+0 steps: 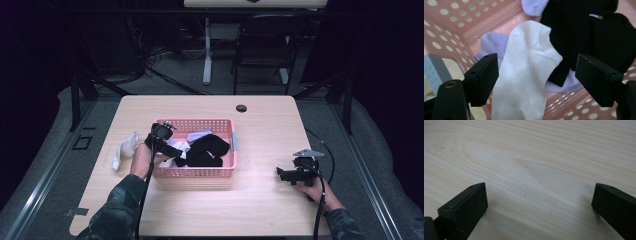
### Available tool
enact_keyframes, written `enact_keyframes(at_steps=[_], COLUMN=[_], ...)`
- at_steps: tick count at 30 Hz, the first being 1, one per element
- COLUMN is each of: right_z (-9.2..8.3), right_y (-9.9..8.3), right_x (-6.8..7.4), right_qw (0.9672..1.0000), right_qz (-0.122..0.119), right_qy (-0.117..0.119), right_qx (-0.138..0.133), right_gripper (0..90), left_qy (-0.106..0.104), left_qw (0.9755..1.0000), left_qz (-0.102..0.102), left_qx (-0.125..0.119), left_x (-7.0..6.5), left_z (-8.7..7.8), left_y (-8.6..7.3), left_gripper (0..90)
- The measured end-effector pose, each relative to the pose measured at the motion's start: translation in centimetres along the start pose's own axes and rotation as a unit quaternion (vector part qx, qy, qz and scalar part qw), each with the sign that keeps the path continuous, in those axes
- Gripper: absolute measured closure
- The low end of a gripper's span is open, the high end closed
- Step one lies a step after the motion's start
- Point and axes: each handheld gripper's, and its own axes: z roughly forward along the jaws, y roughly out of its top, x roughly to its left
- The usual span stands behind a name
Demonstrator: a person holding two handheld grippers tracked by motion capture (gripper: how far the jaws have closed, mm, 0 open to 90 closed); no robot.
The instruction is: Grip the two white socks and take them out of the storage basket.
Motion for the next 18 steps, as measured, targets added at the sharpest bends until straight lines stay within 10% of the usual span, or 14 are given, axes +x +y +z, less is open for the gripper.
enact_keyframes(at_steps=[18], right_z=[0.0], right_y=[0.0], right_x=[0.0], right_qw=[1.0000], right_qz=[0.000], right_qy=[0.001], right_qx=[0.000], right_gripper=[0.0], left_qy=[0.017], left_qw=[0.9956], left_qz=[-0.017], left_qx=[0.091], left_x=[-0.3], left_z=[2.5], left_y=[0.1], left_gripper=[45.2])
